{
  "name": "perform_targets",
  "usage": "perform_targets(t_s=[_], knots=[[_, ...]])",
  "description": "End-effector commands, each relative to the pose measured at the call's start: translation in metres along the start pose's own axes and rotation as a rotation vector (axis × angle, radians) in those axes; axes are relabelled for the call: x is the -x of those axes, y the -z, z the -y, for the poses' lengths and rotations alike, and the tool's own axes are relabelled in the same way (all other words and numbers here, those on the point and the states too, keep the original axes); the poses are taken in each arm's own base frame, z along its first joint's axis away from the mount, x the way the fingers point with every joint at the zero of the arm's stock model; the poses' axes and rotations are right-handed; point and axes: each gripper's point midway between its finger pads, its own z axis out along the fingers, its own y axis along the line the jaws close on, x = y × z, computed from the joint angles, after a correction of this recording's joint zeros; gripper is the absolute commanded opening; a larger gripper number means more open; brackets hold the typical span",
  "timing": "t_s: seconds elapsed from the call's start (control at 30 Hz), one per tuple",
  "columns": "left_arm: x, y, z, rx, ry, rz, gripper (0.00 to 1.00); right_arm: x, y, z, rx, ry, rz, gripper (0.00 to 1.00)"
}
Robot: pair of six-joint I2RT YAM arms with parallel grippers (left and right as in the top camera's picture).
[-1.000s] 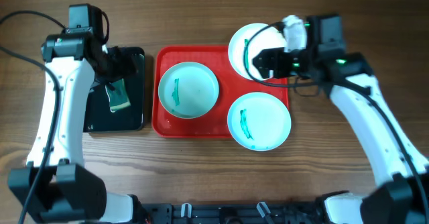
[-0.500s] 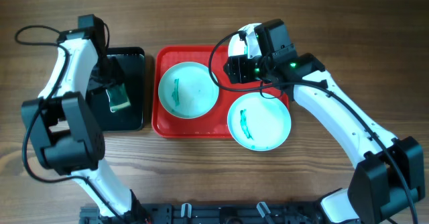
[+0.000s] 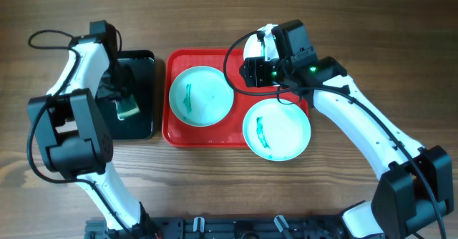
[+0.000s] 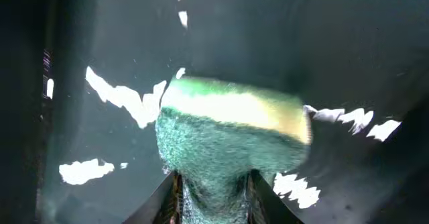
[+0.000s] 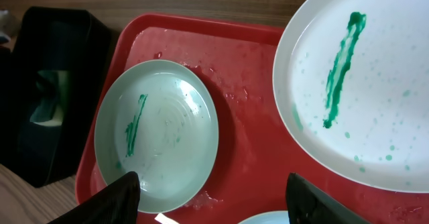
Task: Clean dirty plates on tray and stack at the side
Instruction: 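Reach the left gripper to the sponge and the right gripper to the left plate, then grasp the sponge with the left gripper and the plate rim with the right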
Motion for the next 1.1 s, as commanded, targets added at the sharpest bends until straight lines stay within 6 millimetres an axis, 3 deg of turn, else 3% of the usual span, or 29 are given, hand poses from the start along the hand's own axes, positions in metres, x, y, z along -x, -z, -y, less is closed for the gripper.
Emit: perform_targets(t_s=[0.0, 0.1, 0.13, 0.2, 0.27, 0.33, 0.5, 0.67, 0.83, 1.07], knots=[[-0.021, -0.018, 0.001, -0.008, -0.015, -0.071, 0.31, 0.004, -0.005, 0.001, -0.011, -0.006, 0.006, 0.7], [-0.02, -0.018, 0.003, -0.018, -0.011, -0.069, 0.31, 0.003, -0.007, 0.002, -0.013, -0.008, 0.0, 0.7], [-0.019, -0.018, 0.003, -0.019, -0.01, -0.065, 0.26, 0.002, -0.008, 0.003, -0.014, -0.008, -0.003, 0.7], [-0.016, -0.018, 0.004, -0.022, -0.001, -0.051, 0.04, 0.002, -0.009, 0.003, -0.015, -0.008, -0.006, 0.65], [-0.013, -0.018, 0.005, -0.026, -0.001, -0.039, 0.04, 0.002, -0.01, 0.004, -0.015, -0.012, -0.006, 0.53], [-0.009, -0.014, 0.005, -0.03, 0.001, -0.03, 0.04, 0.003, -0.01, 0.003, -0.012, -0.014, 0.001, 0.48], [0.002, 0.032, 0.014, -0.11, 0.006, 0.028, 0.04, 0.014, -0.01, -0.005, 0.024, -0.045, 0.042, 0.38], [0.001, 0.091, 0.018, -0.212, -0.026, 0.133, 0.04, 0.009, -0.015, -0.004, 0.027, -0.05, 0.019, 0.37], [-0.01, 0.128, 0.046, -0.376, -0.189, 0.192, 0.04, -0.007, -0.041, -0.001, 0.056, -0.073, -0.055, 0.41], [-0.025, 0.134, 0.094, -0.407, -0.344, 0.214, 0.04, -0.037, -0.078, 0.011, 0.059, -0.108, -0.172, 0.43]])
